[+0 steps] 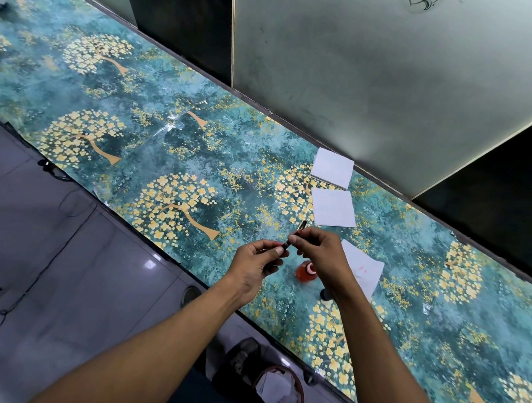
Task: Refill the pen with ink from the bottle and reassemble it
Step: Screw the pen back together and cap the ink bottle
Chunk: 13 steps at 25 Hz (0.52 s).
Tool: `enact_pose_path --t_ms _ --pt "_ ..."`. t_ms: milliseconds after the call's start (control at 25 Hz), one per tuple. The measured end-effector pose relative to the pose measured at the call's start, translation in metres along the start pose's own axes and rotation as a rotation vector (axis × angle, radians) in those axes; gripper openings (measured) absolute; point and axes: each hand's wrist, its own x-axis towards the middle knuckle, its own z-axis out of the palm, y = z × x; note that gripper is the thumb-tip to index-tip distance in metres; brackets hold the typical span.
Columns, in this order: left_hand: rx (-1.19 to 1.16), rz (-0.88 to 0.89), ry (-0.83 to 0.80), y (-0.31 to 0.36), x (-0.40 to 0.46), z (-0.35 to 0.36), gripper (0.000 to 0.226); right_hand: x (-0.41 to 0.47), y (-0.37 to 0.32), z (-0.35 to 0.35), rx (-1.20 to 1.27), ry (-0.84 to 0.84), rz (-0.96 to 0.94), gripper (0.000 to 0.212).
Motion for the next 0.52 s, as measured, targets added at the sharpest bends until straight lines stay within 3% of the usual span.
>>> enact_pose_path --t_ms 80,240,520 --pt "-0.005 -0.004 -0.008 -0.0012 -0.0007 0.0012 0.011 0.0015 0.0013 0.0029 -0.015 0.034 0.01 0.021" --pt "-0.037 -0.01 -0.004 -0.0009 -0.0002 0.0022 0.01 0.0015 0.0017 0.0012 0.046 -0.008 0.014 0.008" --pt "-0.044 -0.022 0.012 0.0003 0.0026 0.0027 0.014 0.0035 0.0032 0.0016 0.071 0.014 -0.018 0.011"
